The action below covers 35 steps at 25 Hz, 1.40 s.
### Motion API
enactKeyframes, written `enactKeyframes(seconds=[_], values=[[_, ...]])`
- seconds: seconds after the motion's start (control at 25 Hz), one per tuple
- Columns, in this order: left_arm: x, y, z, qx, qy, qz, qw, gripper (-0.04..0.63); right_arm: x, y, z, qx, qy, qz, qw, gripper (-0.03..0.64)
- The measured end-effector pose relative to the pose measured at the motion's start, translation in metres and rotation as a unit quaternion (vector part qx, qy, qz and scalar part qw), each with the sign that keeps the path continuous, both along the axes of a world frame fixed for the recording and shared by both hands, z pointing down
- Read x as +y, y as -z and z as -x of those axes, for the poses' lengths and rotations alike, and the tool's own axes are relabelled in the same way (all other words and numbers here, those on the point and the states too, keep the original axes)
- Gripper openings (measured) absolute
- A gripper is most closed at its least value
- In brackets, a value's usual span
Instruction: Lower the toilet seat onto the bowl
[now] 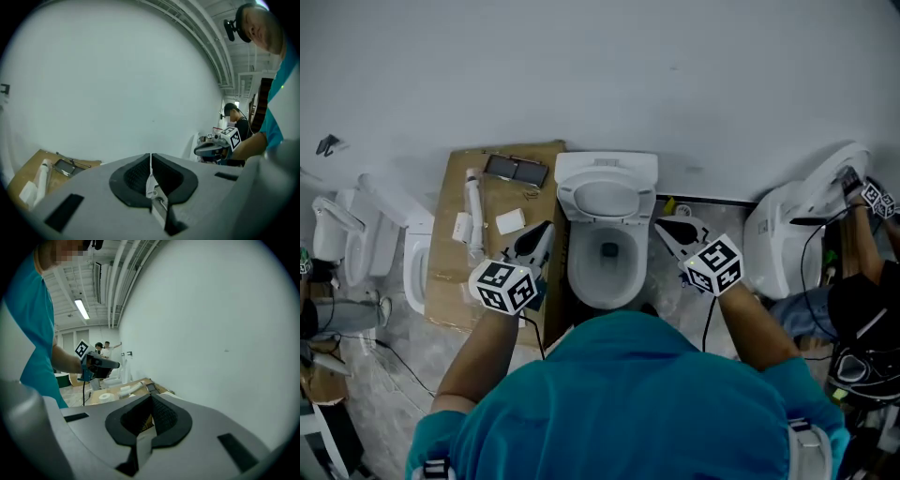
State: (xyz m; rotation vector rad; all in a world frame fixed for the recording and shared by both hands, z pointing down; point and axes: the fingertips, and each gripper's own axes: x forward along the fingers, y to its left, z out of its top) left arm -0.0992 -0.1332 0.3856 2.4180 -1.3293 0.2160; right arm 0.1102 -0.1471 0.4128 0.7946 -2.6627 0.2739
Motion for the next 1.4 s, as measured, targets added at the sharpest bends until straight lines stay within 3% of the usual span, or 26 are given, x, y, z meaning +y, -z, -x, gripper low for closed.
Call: enactKeyframes(seconds=[0.24, 0.44, 0.52, 0.8, 1.12, 1.4], values=[[-0.063, -0.054, 0.005, -0.077, -0.070, 0.010, 0.9946, 0.005, -0.048, -0.039, 0.018, 0.063, -0.038, -0.002, 0.997, -0.008], [-0.113, -0.106, -0.002, -0.173, -0.106, 0.005, 0.9791, 0.047, -0.089, -0.081, 0.029, 0.108, -0.035, -0.011, 0.993, -0.008], [-0.131, -0.129, -0.007, -0.220, -0.124, 0.002, 0.9675, 0.089, -0.106, -0.101, 0.034, 0.125, -0.029, -0.016, 0.992, -0.008], [-0.183, -0.203, -0.017, -0.366, -0.188, -0.012, 0.9116, 0.095, -0.166, -0.167, 0.045, 0.210, -0.023, -0.032, 0.977, 0.066], [-0.208, -0.240, -0.017, -0.421, -0.213, -0.013, 0.8817, 0.095, -0.190, -0.206, 0.054, 0.268, -0.008, -0.053, 0.962, 0.075], [-0.212, -0.247, -0.017, -0.423, -0.216, -0.008, 0.8799, 0.095, -0.192, -0.209, 0.054, 0.270, -0.004, -0.059, 0.961, 0.077]])
